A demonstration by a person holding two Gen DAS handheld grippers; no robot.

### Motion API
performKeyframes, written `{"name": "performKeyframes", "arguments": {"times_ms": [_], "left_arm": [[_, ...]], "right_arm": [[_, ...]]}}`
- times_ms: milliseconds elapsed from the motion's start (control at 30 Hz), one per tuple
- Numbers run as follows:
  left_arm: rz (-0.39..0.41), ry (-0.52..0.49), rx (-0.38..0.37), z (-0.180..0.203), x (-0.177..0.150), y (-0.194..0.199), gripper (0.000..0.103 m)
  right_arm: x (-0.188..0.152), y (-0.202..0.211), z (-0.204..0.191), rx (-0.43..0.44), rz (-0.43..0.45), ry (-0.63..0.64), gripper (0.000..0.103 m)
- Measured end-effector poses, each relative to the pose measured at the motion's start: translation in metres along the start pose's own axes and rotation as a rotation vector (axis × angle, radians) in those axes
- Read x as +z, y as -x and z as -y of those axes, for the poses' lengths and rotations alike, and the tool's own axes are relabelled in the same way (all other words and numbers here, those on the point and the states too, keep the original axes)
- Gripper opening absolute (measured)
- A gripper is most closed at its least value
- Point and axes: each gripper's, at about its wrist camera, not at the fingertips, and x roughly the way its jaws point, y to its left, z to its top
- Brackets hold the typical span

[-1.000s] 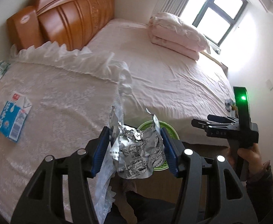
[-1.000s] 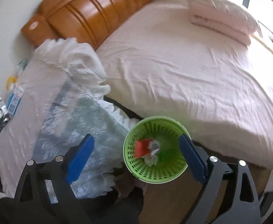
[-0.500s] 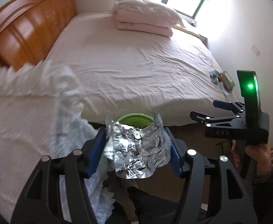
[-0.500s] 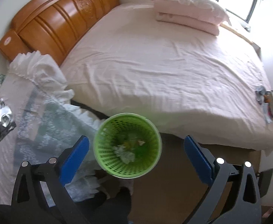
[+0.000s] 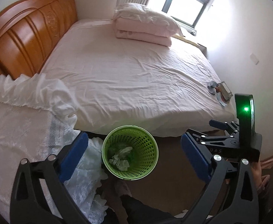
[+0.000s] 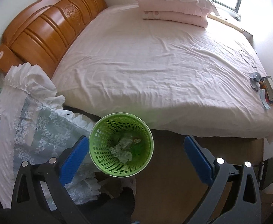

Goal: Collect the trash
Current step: 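Move the left tool to the blue-white milk carton and grasp it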

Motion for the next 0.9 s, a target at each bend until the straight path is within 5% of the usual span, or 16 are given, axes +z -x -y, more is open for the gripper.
{"name": "performKeyframes", "arguments": {"times_ms": [633,900], "left_arm": [[0.142,0.317,0.232,-0.124,-0.044,0.092,0.095],[0.120,0.293,0.369,-0.186,-0.069,0.112,0.095]], "right_arm": [[0.021,0.035,-0.144,0.199,0.093,0.245,0.101],[0.023,0.038,-0.198,0.275,0.067,0.315,0.101]]}}
